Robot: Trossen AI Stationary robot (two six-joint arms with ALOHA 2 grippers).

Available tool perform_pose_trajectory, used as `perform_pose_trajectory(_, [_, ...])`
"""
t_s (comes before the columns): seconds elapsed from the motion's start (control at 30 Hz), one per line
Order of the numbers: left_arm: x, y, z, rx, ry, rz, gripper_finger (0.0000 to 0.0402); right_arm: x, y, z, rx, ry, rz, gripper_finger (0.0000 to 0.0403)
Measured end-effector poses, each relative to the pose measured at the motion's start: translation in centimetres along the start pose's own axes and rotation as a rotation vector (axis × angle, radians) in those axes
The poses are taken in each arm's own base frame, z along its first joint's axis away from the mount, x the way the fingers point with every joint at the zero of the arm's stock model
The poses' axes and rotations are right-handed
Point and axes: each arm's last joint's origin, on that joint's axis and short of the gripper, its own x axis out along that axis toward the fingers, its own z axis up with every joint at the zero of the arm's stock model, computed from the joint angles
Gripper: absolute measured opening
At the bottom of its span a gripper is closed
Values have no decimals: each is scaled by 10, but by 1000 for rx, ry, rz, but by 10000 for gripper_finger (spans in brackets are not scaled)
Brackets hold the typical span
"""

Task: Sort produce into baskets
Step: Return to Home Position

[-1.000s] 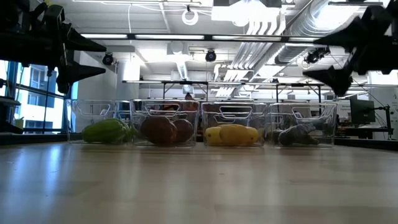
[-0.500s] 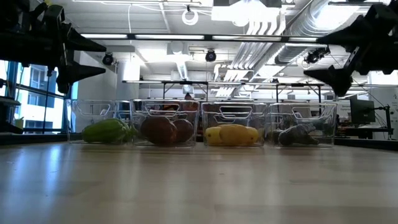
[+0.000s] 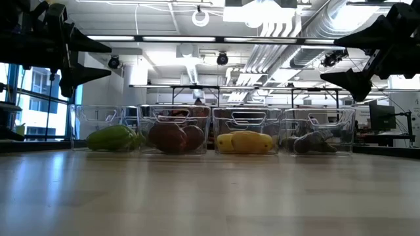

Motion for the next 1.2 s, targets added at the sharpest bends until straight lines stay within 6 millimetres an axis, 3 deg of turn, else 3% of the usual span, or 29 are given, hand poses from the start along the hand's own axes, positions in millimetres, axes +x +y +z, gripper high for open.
perform_pose_trajectory(0.57, [-1, -1, 0, 3, 4, -15, 252, 0, 0, 0, -1, 3, -1, 369])
perform_pose_trajectory(0.87, [1, 1, -1, 447, 69, -125, 252, 0, 0, 0, -1, 4, -2, 369])
perform_pose_trajectory(1.2, [2, 2, -1, 433, 79, -134, 252, 0, 0, 0, 0, 4, -2, 369])
